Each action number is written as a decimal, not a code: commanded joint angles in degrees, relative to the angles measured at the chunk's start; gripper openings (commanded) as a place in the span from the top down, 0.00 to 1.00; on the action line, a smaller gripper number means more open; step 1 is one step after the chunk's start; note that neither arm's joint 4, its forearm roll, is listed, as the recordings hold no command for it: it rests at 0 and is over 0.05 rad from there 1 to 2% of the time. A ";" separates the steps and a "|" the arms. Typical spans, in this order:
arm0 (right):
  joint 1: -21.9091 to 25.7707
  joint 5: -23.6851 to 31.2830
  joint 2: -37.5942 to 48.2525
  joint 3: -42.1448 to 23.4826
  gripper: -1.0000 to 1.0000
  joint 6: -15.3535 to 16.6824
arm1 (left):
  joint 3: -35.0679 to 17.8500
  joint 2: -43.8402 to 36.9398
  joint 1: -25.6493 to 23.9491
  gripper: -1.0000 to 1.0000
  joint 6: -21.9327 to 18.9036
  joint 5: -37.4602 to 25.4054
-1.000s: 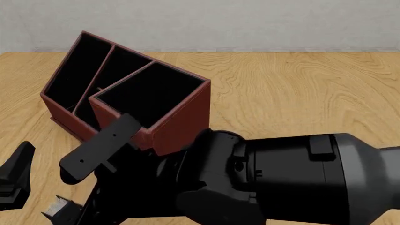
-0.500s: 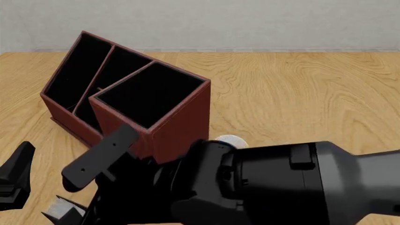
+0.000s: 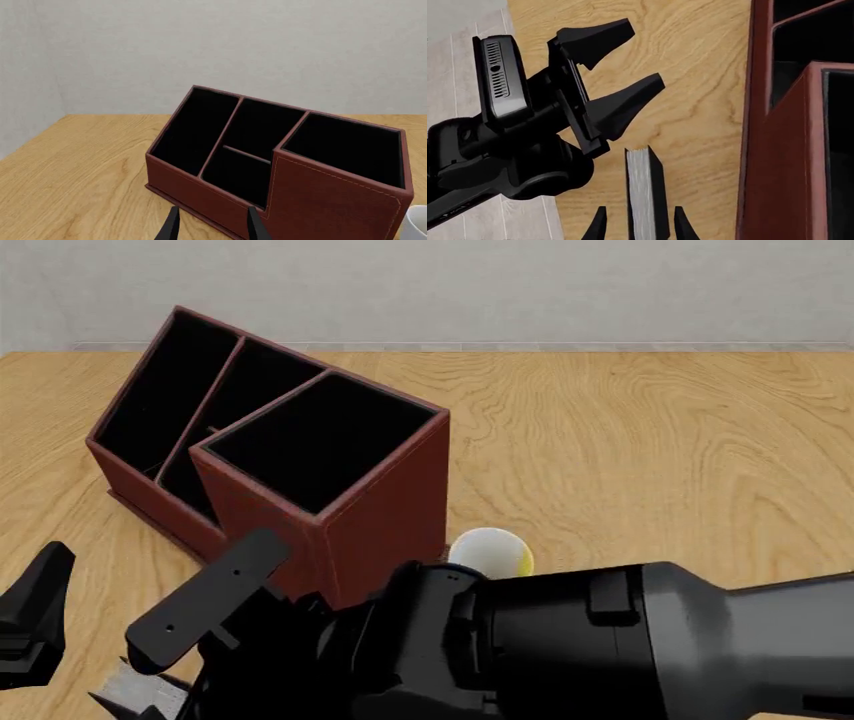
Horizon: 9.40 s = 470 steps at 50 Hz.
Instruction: Pick up the book and place it in the right compartment of the caddy.
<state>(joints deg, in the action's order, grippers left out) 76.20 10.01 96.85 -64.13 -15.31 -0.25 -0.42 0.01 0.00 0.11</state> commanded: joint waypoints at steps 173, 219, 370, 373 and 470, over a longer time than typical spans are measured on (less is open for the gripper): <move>-1.32 8.36 -7.67 0.88 1.00 6.15 | 0.00 0.01 0.01 0.00 0.00 0.00; -8.50 27.63 -12.97 -18.44 1.00 13.83 | 0.00 0.00 0.01 0.00 0.00 0.00; -26.83 53.75 8.99 -65.83 1.00 8.13 | 0.00 0.00 0.00 0.00 0.01 0.00; -26.79 53.09 8.47 -64.44 1.00 8.25 | 0.00 0.00 -0.01 0.00 0.01 0.00; -26.88 44.19 0.23 -44.94 1.00 6.91 | 0.00 0.01 0.00 0.00 0.01 0.00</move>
<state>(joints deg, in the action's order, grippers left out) 49.35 54.63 97.82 -109.02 -7.23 -0.25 -0.42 0.01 0.01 0.11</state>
